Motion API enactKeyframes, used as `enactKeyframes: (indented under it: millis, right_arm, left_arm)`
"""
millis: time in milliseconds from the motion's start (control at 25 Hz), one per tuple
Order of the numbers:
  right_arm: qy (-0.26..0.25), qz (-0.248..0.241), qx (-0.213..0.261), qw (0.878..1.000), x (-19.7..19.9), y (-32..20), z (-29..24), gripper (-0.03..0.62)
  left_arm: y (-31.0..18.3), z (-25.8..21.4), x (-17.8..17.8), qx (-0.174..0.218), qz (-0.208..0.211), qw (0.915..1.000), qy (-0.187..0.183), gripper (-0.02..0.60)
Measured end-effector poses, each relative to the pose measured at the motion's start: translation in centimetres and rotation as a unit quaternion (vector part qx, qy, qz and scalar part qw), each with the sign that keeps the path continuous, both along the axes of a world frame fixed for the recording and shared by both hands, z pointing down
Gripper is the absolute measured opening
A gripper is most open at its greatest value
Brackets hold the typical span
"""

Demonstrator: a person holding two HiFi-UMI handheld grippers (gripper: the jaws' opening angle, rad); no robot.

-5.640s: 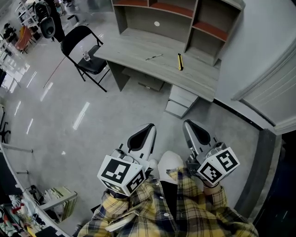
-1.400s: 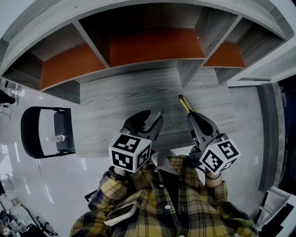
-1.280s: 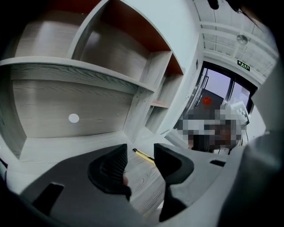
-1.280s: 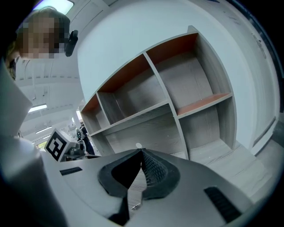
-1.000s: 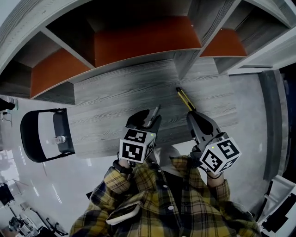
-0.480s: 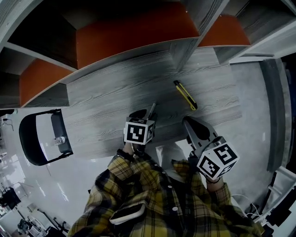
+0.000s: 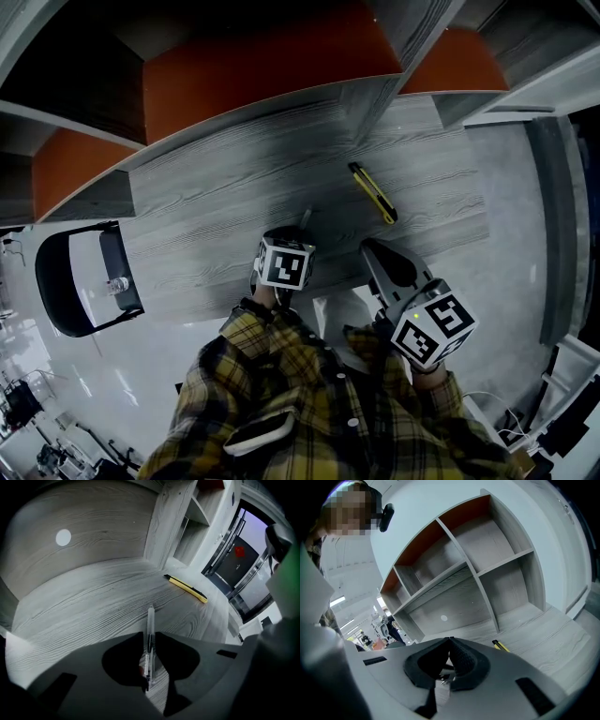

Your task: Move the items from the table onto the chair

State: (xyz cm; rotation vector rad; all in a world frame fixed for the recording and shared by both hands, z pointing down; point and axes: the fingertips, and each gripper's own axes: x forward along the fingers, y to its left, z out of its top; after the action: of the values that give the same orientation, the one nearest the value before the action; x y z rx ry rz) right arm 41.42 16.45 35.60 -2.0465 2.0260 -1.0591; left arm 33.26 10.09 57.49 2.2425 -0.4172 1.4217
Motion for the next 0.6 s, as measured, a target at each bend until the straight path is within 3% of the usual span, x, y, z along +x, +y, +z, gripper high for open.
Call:
enactKeyframes:
  millis: [320, 600]
  right_arm:
    - [0.000, 0.004, -0.001, 1.000, 0.0, 0.3, 0.1, 0.017]
    - [0.006, -0.008, 0.008, 1.000, -0.5, 0.8, -0.8, 0.017]
  left_arm:
    - [0.1, 0.2, -0.3, 0.037, 0.029, 0.9985, -0.030, 0.048]
    - [-0.1, -2.9, 0.4, 0.031, 0.006, 0.9991, 0.027, 0.044]
